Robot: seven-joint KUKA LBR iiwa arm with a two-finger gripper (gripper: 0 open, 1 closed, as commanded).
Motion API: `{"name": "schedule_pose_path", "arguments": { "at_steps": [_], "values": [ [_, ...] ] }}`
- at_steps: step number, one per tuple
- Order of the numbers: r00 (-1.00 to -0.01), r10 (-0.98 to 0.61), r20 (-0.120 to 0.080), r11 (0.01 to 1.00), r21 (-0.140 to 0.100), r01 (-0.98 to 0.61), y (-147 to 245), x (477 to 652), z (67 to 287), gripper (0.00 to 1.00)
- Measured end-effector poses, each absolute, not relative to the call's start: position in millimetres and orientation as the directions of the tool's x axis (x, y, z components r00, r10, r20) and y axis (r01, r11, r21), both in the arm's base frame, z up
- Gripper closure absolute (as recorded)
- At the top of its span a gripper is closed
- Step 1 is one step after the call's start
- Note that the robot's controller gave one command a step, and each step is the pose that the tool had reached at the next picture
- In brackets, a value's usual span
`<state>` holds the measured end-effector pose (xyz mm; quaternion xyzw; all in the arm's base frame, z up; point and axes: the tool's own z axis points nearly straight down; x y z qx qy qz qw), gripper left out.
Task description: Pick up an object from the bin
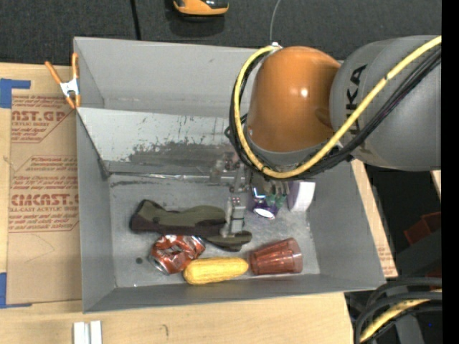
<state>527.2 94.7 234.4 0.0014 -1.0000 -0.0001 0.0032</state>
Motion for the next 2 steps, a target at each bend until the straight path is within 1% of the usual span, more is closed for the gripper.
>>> {"name": "schedule_pose_path", "arguments": {
  "at_steps": [1, 2],
  "values": [
    [-1.000, -0.001, -0.002, 1.000, 0.001, -0.001, 94.1, 528.8, 238.9, 0.00],
    [-0.997, 0.082, -0.005, 0.997, 0.002, 0.081, 84.6, 521.5, 183.9, 0.00]
  ]
}}
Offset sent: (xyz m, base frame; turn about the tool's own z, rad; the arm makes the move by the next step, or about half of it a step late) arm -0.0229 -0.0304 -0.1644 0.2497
